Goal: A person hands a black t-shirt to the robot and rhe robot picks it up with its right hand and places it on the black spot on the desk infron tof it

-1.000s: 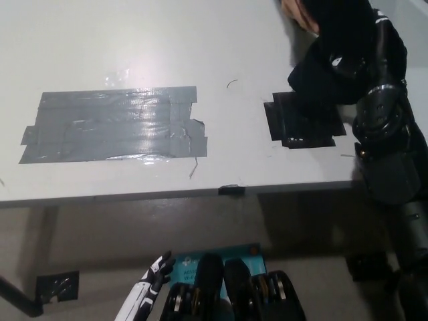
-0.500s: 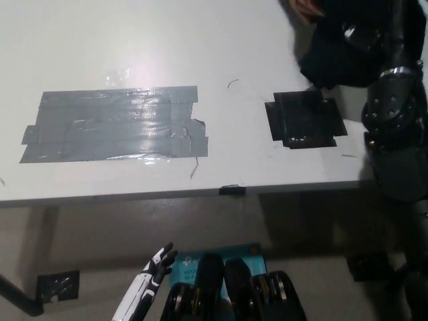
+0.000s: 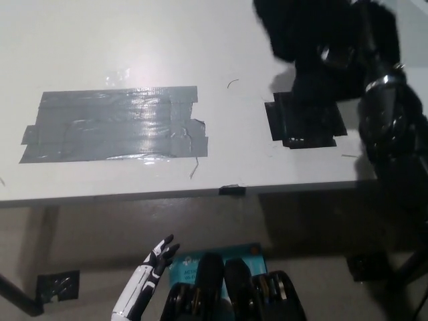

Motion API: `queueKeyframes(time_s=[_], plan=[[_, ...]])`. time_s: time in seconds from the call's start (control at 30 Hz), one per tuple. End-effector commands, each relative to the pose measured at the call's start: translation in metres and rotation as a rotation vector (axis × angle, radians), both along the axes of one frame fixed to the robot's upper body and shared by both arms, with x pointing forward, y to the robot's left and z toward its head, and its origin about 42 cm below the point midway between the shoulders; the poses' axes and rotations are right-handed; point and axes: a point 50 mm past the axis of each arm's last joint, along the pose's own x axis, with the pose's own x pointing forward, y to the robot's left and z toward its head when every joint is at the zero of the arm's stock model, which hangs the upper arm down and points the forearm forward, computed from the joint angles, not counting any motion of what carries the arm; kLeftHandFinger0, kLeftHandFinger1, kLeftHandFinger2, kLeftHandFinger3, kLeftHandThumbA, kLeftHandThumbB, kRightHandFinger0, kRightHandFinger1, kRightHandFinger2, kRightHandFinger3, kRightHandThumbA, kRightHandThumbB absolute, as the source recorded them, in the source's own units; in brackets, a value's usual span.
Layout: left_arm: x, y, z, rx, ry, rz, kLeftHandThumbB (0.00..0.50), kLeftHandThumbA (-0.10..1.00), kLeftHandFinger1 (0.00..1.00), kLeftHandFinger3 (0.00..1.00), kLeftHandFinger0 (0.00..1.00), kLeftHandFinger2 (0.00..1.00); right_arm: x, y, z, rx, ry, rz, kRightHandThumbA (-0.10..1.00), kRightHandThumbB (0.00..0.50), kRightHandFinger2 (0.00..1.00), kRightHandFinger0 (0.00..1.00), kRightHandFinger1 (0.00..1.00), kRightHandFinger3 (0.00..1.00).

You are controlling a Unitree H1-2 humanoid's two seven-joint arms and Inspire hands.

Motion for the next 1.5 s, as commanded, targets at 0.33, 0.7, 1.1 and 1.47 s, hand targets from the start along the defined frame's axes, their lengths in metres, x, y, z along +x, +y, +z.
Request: queueKeyframes(time_s=[0.33, 0.7, 1.1, 1.47], plan=[[0.011, 0.004, 0.008, 0.019, -0.036, -0.003, 0.500, 1.00, 1.00, 1.00, 1.00, 0.96, 0.013, 0.003, -0.039, -0.455, 0.287, 0.152, -0.02, 0.230, 1.00, 0.37, 0.82, 1.00], [0.022, 0.003, 0.016, 0.037, -0.051, -0.014, 0.500, 1.00, 1.00, 1.00, 1.00, 0.89, -0.014, 0.024, 0.030, -0.468, 0.701, 0.436, 0.72, 0.500, 1.00, 1.00, 1.00, 1.00], [0.027, 0.005, 0.019, 0.034, -0.044, -0.014, 0.500, 1.00, 1.00, 1.00, 1.00, 0.87, -0.129, 0.040, 0.185, 0.137, 0.291, 1.087, 1.00, 0.500, 1.00, 1.00, 1.00, 1.00], [0.035, 0.005, 0.025, 0.039, -0.056, -0.021, 0.500, 1.00, 1.00, 1.00, 1.00, 0.87, -0.163, 0.006, 0.220, 0.255, 0.031, 1.062, 1.00, 0.500, 1.00, 1.00, 1.00, 1.00]])
